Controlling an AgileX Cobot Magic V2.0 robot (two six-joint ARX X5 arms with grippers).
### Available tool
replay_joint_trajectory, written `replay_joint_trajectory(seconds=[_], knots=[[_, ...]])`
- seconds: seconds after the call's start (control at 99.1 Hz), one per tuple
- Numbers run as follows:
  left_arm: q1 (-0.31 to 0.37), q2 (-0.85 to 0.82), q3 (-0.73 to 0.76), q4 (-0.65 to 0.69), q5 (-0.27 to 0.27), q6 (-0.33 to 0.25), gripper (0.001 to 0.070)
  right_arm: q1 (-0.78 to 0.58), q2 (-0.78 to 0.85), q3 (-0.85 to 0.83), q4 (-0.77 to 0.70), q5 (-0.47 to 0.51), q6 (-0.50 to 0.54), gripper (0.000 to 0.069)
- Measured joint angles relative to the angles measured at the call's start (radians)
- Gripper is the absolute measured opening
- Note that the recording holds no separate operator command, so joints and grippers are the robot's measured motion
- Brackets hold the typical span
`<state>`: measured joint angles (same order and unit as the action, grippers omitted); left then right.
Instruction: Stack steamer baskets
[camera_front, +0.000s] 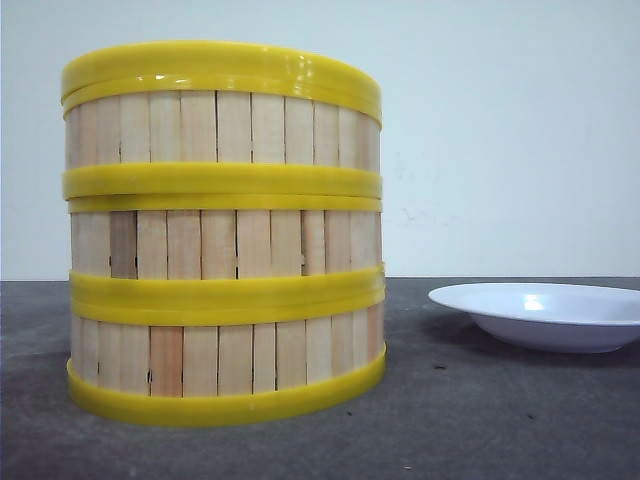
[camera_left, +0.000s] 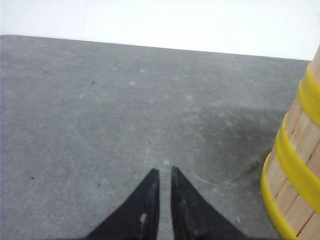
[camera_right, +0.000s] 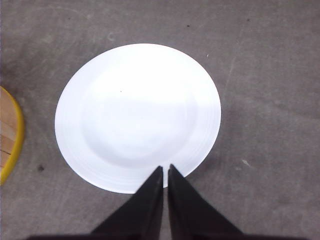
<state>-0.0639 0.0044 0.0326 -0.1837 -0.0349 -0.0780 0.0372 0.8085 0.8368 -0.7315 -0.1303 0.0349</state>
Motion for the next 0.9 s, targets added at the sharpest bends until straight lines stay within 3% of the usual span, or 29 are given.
replay_joint_trajectory(seconds=[0.676,0.898], knots=[[0.0,0.0,0.0,0.0,0.0,0.008,0.0014,0.007,-0.004,0.0,0.0,0.003,0.0,0.001],[0.0,0.0,0.0,0.0,0.0,0.008,0.0014,0.068,-0.153,-0.061,0.043,0.055,-0.02,0.001]])
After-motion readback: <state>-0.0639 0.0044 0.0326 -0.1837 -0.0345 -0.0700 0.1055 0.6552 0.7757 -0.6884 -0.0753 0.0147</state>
